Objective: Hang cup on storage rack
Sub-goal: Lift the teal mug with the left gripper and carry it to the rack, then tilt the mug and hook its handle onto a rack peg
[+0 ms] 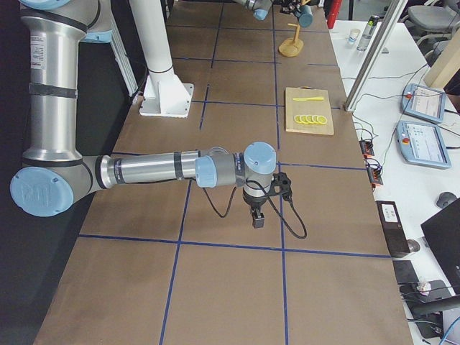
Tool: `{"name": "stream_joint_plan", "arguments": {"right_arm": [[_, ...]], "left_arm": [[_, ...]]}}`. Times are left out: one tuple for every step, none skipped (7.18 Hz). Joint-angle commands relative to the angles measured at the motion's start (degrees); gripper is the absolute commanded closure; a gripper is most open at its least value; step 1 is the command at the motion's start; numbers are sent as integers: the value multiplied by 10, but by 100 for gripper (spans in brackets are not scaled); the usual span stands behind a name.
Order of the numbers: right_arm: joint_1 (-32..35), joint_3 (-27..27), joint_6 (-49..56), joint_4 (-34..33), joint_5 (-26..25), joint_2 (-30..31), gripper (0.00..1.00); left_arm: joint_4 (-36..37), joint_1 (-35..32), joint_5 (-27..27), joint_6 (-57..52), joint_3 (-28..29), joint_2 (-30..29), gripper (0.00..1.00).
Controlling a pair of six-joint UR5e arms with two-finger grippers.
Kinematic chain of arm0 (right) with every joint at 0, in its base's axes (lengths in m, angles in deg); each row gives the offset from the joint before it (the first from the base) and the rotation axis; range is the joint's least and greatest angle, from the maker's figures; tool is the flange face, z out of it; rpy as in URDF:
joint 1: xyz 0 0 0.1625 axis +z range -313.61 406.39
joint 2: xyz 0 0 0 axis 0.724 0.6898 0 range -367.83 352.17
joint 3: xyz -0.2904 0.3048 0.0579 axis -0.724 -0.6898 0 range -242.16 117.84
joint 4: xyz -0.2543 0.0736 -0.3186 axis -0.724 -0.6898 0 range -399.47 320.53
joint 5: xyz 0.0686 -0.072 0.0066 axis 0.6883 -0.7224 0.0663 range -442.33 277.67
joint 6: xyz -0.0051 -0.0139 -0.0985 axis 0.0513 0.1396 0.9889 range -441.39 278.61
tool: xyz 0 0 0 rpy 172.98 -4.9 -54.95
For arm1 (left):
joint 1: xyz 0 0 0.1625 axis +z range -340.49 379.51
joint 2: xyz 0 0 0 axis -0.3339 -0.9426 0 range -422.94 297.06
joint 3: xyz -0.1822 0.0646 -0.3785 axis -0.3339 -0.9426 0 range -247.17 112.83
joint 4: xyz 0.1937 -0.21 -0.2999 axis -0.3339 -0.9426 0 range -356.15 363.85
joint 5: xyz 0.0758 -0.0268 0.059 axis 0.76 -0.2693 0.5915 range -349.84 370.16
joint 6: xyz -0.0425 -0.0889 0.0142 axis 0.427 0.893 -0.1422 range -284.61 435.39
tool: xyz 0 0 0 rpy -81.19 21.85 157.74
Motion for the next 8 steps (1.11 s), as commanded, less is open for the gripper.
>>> {"name": "stream_joint_plan", "arguments": {"right_arm": [[0, 1, -1, 1, -1, 0, 0], [0, 3, -1, 0, -1, 0, 0], [0, 4, -1, 0, -1, 0, 0], [0, 4, -1, 0, -1, 0, 0], [0, 4, -1, 0, -1, 0, 0], [0, 4, -1, 0, -1, 0, 0], [0, 11, -1, 0, -1, 2, 0], [1, 11, -1, 0, -1, 3, 0]], "left_arm": [[-54, -8, 25, 76, 38, 1, 100], [-104, -8, 30, 94, 74, 1, 100], [-118, -9, 30, 101, 90, 1, 100], [-121, -20, 30, 122, 93, 1, 100], [-125, -26, 30, 123, 95, 1, 100], [-127, -30, 30, 123, 101, 0, 100], [-143, -32, 30, 123, 108, 0, 100], [-177, -33, 30, 122, 136, -1, 100]]}}
